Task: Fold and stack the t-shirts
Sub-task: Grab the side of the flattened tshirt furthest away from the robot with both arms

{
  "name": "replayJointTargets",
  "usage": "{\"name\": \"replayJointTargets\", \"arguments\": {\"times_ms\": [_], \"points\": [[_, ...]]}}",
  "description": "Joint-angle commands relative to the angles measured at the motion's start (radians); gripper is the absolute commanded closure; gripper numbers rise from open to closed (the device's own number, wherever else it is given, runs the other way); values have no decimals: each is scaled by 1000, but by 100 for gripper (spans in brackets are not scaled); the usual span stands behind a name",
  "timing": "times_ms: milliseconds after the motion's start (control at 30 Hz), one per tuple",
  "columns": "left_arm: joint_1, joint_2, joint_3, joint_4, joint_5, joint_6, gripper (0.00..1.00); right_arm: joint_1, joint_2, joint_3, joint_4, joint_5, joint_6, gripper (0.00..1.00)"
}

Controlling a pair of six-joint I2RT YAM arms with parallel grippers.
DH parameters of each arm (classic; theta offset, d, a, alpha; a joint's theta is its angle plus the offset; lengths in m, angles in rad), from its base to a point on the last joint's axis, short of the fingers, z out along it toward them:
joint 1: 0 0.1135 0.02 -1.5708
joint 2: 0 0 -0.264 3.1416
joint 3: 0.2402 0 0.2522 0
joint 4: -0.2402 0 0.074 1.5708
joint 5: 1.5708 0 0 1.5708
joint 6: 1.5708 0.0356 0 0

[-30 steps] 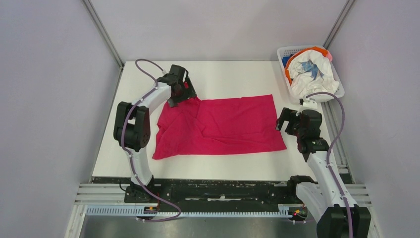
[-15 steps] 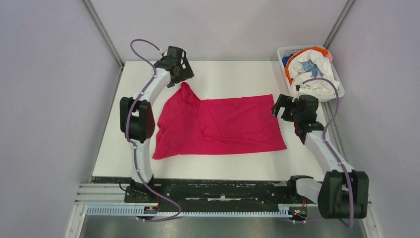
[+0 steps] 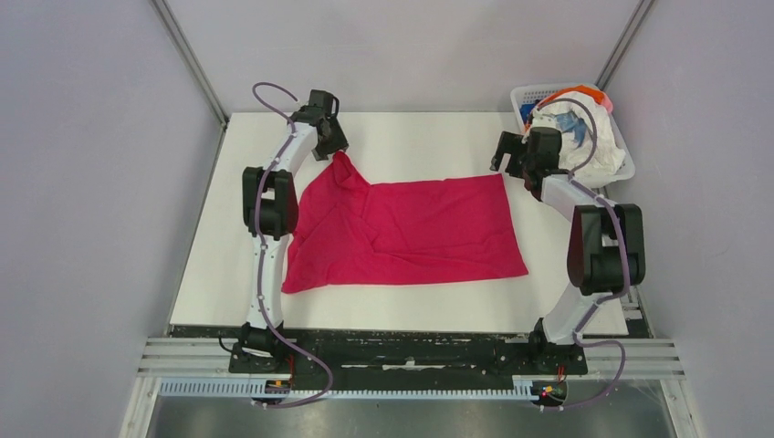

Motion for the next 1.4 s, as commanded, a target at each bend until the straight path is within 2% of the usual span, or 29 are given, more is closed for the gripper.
{"name": "replayJointTargets", "arguments": {"times_ms": [0,267,333,400,533,867,1033,1133,1367], "points": [[7,9,38,7,63,-4,40,24,120,126,39,59,0,4],[8,13,10,7,61,-19,70,47,271,282,-2,85,-16,7],[9,12,15,7,57,-21,81,51,299,302,-11,91,-11,9],[12,8,15,5,55,-22,98,52,316,307,-11,92,1,11],[14,-30,-18,-5,55,-18,98,58,340,311,-17,90,-3,15],[12,-266,-277,42,12,-41,98,96,387,353,-133,215,-16,38],[7,-358,-370,45,0,-47,98,96,364,323,-170,268,-29,43],[-4,-411,-431,45,-14,-60,98,96,358,311,-181,241,-32,52],[-21,-534,-558,45,-57,-101,98,109,340,273,-191,213,-22,59]]}}
